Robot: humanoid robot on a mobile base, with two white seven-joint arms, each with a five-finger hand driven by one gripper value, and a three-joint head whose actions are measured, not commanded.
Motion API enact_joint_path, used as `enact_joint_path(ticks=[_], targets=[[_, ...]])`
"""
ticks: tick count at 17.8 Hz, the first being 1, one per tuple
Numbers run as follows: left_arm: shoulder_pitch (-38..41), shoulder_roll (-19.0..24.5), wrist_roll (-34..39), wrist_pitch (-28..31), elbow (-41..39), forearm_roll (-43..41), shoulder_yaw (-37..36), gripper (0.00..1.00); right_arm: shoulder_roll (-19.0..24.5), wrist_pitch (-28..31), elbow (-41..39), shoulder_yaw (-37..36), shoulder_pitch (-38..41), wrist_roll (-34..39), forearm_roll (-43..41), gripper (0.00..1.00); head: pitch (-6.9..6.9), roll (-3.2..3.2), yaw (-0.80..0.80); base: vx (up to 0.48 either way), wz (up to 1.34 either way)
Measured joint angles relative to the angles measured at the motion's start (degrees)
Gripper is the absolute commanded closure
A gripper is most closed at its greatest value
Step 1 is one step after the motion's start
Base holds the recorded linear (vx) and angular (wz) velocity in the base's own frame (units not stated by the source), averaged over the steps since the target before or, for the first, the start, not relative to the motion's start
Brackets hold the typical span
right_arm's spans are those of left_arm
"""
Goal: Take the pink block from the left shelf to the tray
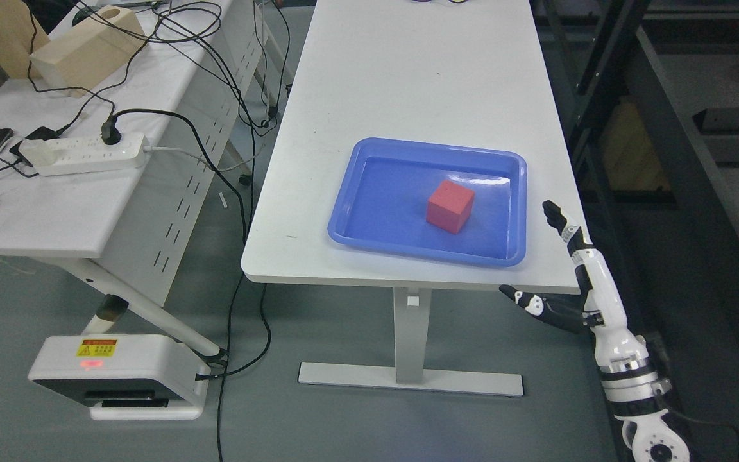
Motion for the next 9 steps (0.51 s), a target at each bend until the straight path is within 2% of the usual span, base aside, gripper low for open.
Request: enact_joint_path(ticks=[5, 9], targets=[[0.0, 0.0, 0.0, 0.0, 0.0, 0.0, 0.0, 0.00, 0.0, 8.1, 0.3, -0.5, 1.0, 3.4, -4.5, 0.00, 0.00, 0.00, 0.00, -0.106, -0.11], [0.0, 0.0, 0.0, 0.0, 0.0, 0.0, 0.0, 0.00, -0.7, 9.9, 0.7, -0.1, 1.9, 4.4, -4.5, 0.00, 0.00, 0.00, 0.00, -0.112, -0.01]])
